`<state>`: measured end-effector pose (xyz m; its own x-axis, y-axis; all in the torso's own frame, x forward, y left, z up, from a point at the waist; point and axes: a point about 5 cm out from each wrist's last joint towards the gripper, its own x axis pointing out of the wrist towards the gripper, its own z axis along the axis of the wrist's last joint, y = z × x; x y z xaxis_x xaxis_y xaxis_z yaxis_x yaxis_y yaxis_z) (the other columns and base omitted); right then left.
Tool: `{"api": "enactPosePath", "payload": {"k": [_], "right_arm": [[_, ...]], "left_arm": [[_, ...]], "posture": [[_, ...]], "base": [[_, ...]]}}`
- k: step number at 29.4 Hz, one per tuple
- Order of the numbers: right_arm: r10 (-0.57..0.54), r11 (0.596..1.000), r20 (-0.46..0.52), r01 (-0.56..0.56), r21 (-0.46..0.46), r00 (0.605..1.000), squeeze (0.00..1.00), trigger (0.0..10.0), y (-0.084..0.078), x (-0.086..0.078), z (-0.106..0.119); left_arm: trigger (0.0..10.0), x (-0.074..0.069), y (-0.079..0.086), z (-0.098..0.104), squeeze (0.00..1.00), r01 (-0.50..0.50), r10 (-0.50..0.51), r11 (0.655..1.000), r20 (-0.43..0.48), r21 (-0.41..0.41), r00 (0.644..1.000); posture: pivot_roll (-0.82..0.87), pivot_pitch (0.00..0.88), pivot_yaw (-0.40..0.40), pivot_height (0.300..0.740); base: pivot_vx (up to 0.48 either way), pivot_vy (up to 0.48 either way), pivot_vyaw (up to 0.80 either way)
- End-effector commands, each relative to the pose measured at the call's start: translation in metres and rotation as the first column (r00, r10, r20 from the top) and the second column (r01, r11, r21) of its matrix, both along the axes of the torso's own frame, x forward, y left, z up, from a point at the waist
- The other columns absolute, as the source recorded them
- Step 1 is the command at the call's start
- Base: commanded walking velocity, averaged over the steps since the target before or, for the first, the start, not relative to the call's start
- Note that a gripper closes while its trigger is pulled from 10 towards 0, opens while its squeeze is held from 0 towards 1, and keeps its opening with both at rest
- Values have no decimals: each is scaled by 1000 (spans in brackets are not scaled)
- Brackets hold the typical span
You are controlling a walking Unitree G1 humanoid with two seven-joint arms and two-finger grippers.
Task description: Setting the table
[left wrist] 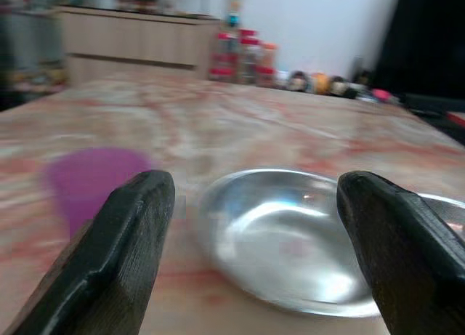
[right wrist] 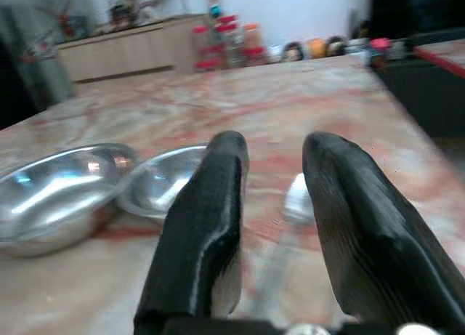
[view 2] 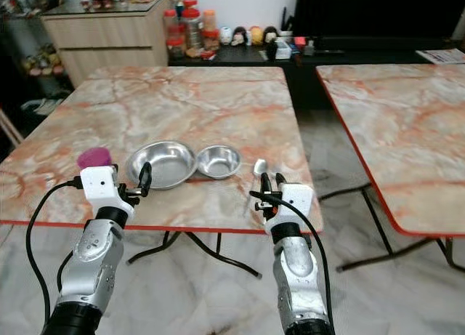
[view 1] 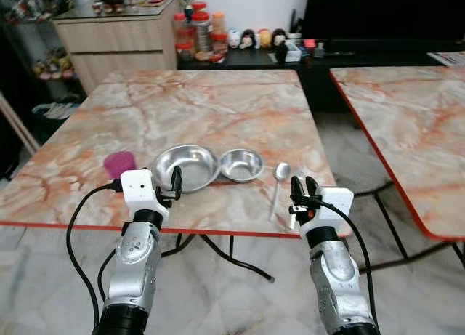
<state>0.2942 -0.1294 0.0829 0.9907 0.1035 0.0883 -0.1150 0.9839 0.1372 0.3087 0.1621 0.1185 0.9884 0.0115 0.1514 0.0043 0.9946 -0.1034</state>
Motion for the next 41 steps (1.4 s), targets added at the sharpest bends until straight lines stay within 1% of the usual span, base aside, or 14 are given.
{"api": "enactPosePath", "payload": {"k": [1, 9, 11, 21, 27, 31, 41], "right_arm": [[18, 1000, 10, -18, 7, 1000, 0, 10000, 7, 2, 3], [16, 1000, 13, -16, 13, 1000, 0, 10000, 6, 3, 4], [11, 999, 10, -11, 30, 1000, 0, 10000, 6, 3, 4], [11, 1000, 4, -11, 25, 1000, 0, 10000, 5, 3, 3], [9, 1000, 6, -10, 28, 1000, 0, 10000, 4, 3, 3], [12, 1000, 7, -12, 29, 1000, 0, 10000, 3, 4, 3], [18, 999, 9, -19, 29, 1000, 0, 10000, 4, 5, 4]], "left_arm": [[10000, 2, 1, 4, 0, -7, 7, 1000, 10, 8, 1000], [10000, 3, 2, 5, 0, -7, 7, 1000, 15, 7, 1000], [10000, 3, 1, 6, 0, -5, 5, 1000, 17, 6, 1000], [10000, 2, 1, 6, 0, -7, 7, 1000, 21, 3, 1000], [10000, 2, 1, 9, 0, 1, -1, 1000, 40, -10, 999], [10000, -1, 3, 12, 0, -1, 3, 1000, 62, -20, 998], [10000, -8, 6, 13, 0, 21, -20, 1000, 62, -15, 998]], "posture": [[-31, 0, 44, 740], [-32, 0, 45, 740], [-30, 0, 45, 740], [-31, 0, 43, 740], [-28, 0, 37, 740], [-24, 0, 32, 740], [-24, 0, 30, 740]], "base": [[360, 0, 644], [452, 0, 80], [480, 0, 0], [480, 0, 0], [434, 0, 0], [0, 0, 0], [0, 0, 0]]}}
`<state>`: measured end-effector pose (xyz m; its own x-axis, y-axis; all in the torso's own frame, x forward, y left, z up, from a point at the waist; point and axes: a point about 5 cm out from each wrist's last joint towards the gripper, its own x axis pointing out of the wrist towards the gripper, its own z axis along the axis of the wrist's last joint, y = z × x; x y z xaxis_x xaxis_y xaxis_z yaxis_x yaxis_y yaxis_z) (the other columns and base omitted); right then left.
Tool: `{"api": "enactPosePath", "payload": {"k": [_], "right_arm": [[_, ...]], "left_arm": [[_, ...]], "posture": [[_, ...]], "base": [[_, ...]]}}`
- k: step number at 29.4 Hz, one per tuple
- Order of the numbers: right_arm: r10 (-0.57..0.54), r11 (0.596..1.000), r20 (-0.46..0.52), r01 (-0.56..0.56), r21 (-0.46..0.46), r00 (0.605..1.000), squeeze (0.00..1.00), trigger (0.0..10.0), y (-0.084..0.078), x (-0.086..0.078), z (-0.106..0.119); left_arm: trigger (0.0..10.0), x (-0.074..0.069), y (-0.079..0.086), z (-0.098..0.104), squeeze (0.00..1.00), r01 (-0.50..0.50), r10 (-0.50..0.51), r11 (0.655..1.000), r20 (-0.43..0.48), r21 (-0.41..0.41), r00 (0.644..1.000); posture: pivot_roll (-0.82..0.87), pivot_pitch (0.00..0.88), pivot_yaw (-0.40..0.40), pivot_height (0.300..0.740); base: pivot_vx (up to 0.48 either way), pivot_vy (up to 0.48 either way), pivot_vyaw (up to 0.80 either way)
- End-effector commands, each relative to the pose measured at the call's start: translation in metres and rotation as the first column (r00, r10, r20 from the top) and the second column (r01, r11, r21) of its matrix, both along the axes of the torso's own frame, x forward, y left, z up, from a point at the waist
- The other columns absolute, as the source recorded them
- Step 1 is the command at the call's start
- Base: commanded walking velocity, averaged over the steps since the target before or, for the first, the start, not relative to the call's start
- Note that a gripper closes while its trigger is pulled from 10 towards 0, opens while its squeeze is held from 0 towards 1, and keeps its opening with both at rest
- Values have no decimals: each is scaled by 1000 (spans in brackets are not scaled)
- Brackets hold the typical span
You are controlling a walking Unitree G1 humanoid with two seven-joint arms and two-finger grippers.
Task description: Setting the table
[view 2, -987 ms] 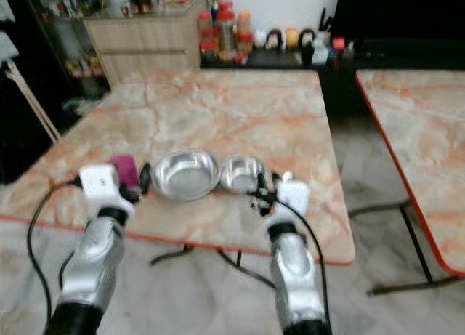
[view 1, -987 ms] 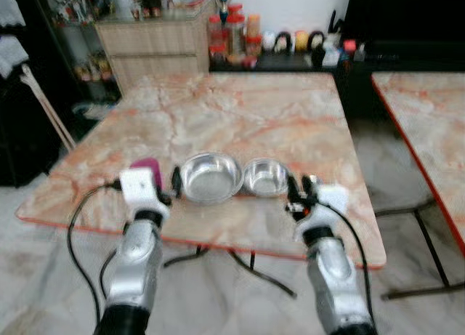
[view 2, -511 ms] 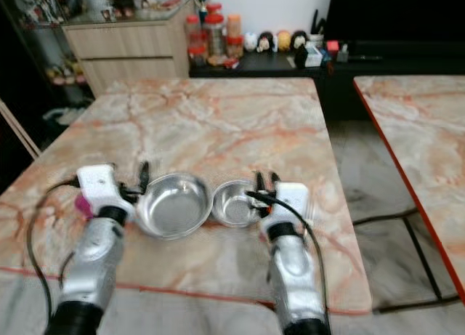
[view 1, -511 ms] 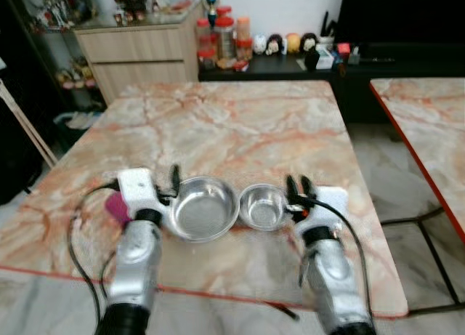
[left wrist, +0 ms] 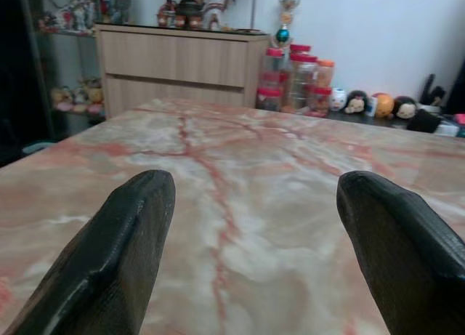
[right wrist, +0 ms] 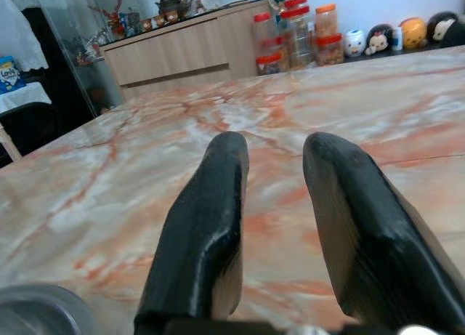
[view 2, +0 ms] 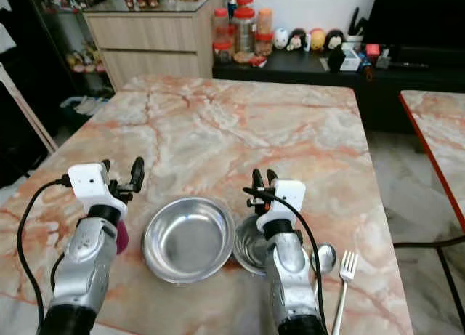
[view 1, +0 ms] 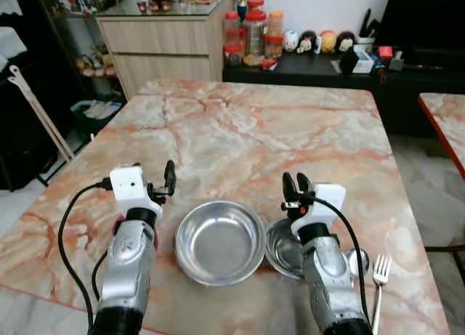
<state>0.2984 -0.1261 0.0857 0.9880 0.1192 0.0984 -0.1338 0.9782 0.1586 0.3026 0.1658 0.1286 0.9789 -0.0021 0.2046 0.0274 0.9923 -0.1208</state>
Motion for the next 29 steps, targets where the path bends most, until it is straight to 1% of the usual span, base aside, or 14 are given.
{"api": "enactPosePath", "payload": {"k": [1, 4, 7, 12, 18, 21, 24, 25, 29], "right_arm": [[0, 1000, 2, 0, 6, 1000, 0, 10000, 1, 1, 2], [1, 1000, 0, -1, 7, 1000, 0, 10000, 1, 0, 1], [0, 1000, 0, 0, 11, 1000, 0, 10000, 1, 0, 1], [-5, 1000, 0, 5, 12, 1000, 0, 10000, 1, 0, 1], [-10, 1000, -2, 10, 18, 1000, 0, 10000, 0, 0, 1], [-9, 1000, -7, 9, 24, 1000, 0, 10000, 1, 1, 1], [-9, 1000, -10, 9, 26, 1000, 0, 10000, 2, 1, 1], [-9, 1000, 4, 9, 12, 1000, 0, 10000, 1, 1, 3], [-6, 1000, 9, 6, 20, 1000, 0, 10000, 2, 1, 3]], "left_arm": [[10000, -2, 3, 3, 0, 2, -2, 1000, 4, 1, 1000], [10000, -4, 7, 2, 0, -7, 7, 1000, 2, -20, 1000], [10000, -3, 7, 2, 0, -4, 4, 1000, 0, -16, 1000], [10000, -1, 2, 0, 0, 7, -8, 1000, -21, -15, 1000], [10000, 1, 1, 1, 0, 14, -14, 1000, -24, -23, 1000], [10000, 0, 1, 1, 0, 17, -18, 1000, -25, -20, 1000], [10000, 0, 2, 1, 0, 18, -18, 1000, -26, -21, 999], [10000, 0, 2, 1, 0, 17, -18, 1000, -26, -21, 1000], [10000, 1, 2, 3, 0, 19, -19, 1000, -23, -22, 1000]], "posture": [[-23, 0, 30, 740], [-22, 0, 30, 740], [-25, 0, 33, 740], [-29, 0, 37, 740], [-30, 0, 37, 740], [-30, 0, 39, 740], [-30, 0, 39, 740], [-29, 0, 38, 740], [-28, 0, 38, 740]], "base": [[0, 0, 0], [0, 0, 0], [0, 0, 0], [0, 0, 0], [0, 0, 0], [0, 254, 0], [0, 255, -788], [0, 259, 0], [0, 258, 0]]}}
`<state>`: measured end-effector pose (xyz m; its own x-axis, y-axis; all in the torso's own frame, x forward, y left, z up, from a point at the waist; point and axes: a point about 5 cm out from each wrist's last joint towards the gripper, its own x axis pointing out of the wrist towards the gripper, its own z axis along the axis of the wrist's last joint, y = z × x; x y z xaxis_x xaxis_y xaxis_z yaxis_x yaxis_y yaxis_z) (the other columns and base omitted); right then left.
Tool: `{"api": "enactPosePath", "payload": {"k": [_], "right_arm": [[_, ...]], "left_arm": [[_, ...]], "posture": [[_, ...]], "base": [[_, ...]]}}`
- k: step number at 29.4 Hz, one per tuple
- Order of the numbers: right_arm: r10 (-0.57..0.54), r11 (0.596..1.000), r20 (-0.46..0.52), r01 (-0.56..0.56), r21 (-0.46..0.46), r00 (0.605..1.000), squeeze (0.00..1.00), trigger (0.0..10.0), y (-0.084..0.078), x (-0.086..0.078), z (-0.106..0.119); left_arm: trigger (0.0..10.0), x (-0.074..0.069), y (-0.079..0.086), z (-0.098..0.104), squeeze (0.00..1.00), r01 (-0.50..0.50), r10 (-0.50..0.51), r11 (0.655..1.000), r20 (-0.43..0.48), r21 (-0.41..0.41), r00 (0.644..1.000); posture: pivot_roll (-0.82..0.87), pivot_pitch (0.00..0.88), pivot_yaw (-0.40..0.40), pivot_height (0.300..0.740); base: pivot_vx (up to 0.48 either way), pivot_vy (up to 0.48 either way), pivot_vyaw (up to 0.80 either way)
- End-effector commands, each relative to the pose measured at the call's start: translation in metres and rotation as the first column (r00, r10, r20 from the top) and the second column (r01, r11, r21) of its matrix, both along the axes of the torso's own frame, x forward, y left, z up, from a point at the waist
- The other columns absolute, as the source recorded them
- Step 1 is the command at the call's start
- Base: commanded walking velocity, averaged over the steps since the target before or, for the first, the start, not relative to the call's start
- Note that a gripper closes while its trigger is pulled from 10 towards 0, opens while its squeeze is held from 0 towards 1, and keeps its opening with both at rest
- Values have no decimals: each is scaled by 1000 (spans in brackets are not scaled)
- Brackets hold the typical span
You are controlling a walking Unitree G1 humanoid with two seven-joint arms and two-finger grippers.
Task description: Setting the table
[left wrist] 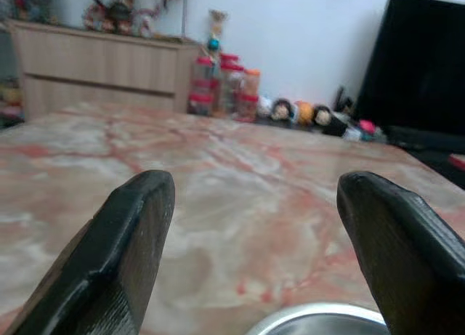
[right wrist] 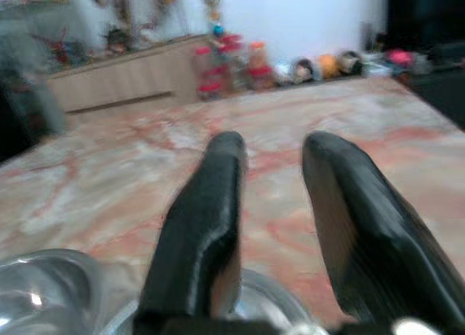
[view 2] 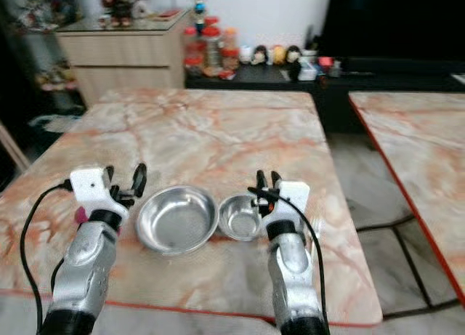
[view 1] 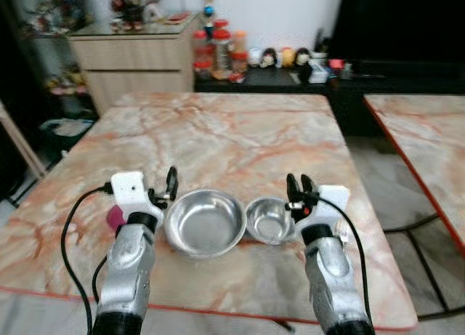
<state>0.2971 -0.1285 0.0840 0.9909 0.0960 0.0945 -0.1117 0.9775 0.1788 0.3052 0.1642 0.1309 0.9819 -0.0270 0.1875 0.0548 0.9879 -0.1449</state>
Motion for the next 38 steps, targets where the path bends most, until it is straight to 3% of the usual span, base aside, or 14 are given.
{"api": "enactPosePath", "payload": {"k": [1, 9, 22, 31, 38], "right_arm": [[14, 1000, 16, -14, 1, 1000, 0, 10000, 4, 2, 5], [7, 1000, 8, -8, 8, 1000, 0, 10000, 4, 1, 4], [2, 1000, 5, -2, 12, 1000, 0, 10000, 5, 0, 3], [4, 1000, 5, -4, 9, 1000, 0, 10000, 5, -2, 3], [33, 999, -7, -33, 10, 999, 0, 10000, 13, -1, 1]], "left_arm": [[10000, -1, 3, 1, 0, -11, 11, 1000, -5, 2, 1000], [10000, -1, 4, 3, 0, -11, 11, 1000, 3, 4, 1000], [10000, -4, -2, 7, 0, 35, -35, 999, 1, 21, 999], [10000, -19, -4, 7, 0, 79, -78, 996, -22, 42, 997], [10000, -28, -6, -6, 0, 138, -132, 989, -100, 55, 986]], "posture": [[-27, 0, 38, 740], [-24, 0, 38, 740], [-21, 0, 43, 740], [-11, 0, 41, 740], [5, 0, 40, 740]], "base": [[0, 255, 0], [0, 254, 0], [0, 0, 0], [0, 0, 0], [0, 0, 0]]}}
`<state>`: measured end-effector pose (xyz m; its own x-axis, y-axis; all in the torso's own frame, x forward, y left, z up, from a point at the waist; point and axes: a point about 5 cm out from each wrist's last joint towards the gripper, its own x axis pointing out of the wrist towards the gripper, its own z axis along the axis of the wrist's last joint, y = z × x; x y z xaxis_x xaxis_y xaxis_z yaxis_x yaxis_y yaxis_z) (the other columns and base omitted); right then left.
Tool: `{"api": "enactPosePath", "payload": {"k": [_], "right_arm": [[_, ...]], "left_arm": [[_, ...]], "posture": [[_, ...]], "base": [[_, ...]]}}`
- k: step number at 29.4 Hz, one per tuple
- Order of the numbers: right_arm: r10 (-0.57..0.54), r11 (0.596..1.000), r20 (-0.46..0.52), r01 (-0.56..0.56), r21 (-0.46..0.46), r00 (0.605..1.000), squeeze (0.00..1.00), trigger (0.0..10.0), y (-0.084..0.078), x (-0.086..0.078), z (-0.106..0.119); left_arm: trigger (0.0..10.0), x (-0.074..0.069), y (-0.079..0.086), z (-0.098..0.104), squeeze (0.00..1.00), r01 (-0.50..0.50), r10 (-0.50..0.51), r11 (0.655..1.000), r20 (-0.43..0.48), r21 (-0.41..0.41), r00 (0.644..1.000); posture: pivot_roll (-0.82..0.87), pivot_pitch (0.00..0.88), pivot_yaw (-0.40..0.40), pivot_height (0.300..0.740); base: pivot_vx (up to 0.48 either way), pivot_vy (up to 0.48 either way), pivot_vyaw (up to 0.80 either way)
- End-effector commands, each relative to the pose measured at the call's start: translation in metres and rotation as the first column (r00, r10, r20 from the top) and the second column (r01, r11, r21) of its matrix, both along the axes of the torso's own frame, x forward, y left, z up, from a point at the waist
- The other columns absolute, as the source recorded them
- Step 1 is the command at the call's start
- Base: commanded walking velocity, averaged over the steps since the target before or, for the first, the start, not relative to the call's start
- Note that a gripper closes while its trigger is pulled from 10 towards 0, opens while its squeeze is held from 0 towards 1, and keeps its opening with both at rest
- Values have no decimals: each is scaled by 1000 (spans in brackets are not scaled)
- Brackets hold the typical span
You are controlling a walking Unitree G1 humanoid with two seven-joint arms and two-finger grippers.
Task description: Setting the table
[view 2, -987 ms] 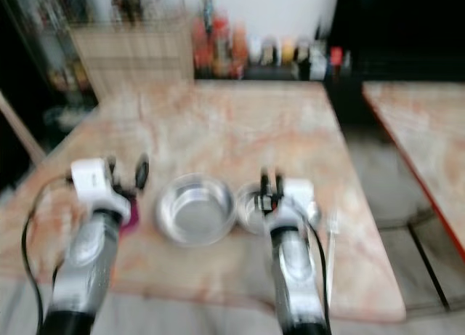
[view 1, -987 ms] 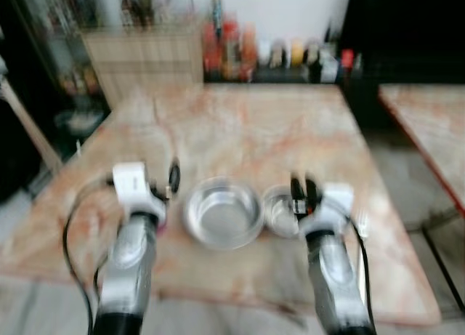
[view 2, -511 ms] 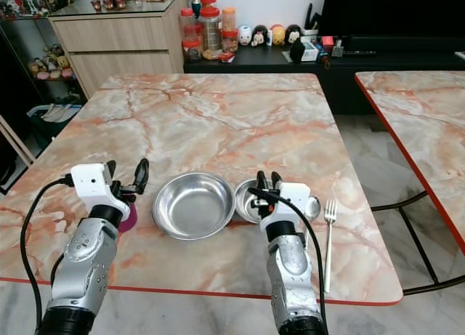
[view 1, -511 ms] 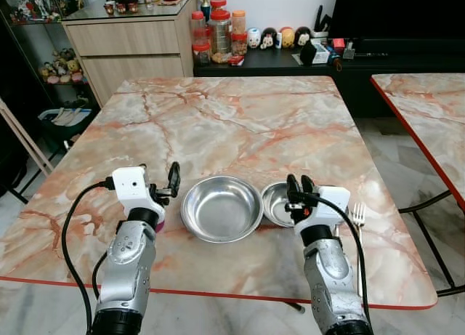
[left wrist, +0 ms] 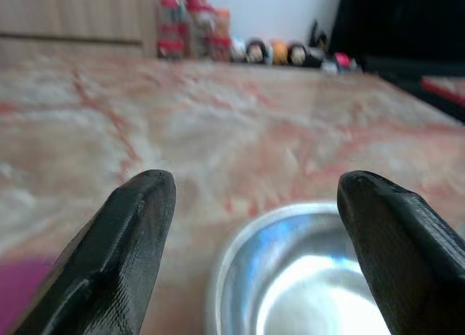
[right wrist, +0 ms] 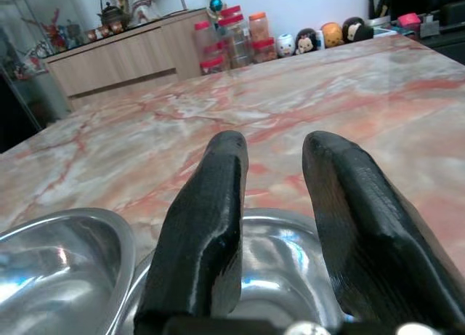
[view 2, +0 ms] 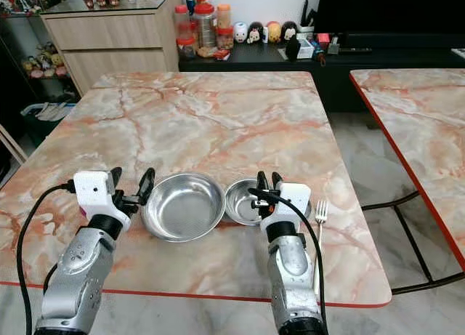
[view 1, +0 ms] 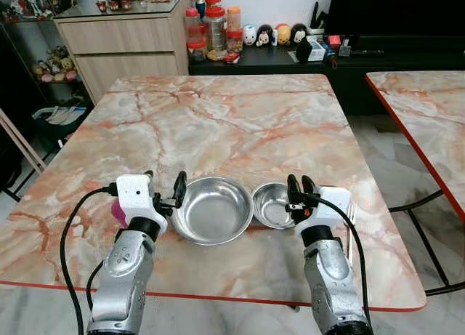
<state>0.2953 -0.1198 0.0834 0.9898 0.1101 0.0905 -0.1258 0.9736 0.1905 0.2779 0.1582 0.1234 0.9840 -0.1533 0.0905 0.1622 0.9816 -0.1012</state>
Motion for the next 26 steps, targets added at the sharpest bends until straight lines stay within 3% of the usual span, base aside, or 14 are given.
{"api": "enactPosePath", "payload": {"k": [1, 7, 15, 26], "right_arm": [[19, 1000, -2, -19, -1, 1000, 0, 10000, 4, 1, 1], [21, 1000, -3, -21, 1, 1000, 0, 10000, 4, 2, 1], [24, 1000, -13, -24, 3, 1000, 0, 10000, 6, 1, 0], [23, 1000, -17, -23, 2, 1000, 0, 10000, 5, 1, -1]], "left_arm": [[10000, -2, 0, 0, 0, 24, -24, 1000, -17, 5, 1000], [10000, -12, 6, -16, 0, 44, -39, 998, -101, 41, 994], [10000, -19, 16, -19, 0, 16, -9, 999, -137, 45, 991], [10000, -22, 12, -22, 0, 71, -66, 997, -179, 24, 982]], "posture": [[5, 0, 40, 740], [14, 0, 37, 740], [33, 0, 34, 740], [30, 0, 34, 740]], "base": [[0, 0, 0], [0, 0, 0], [0, 0, 0], [0, 0, 0]]}}
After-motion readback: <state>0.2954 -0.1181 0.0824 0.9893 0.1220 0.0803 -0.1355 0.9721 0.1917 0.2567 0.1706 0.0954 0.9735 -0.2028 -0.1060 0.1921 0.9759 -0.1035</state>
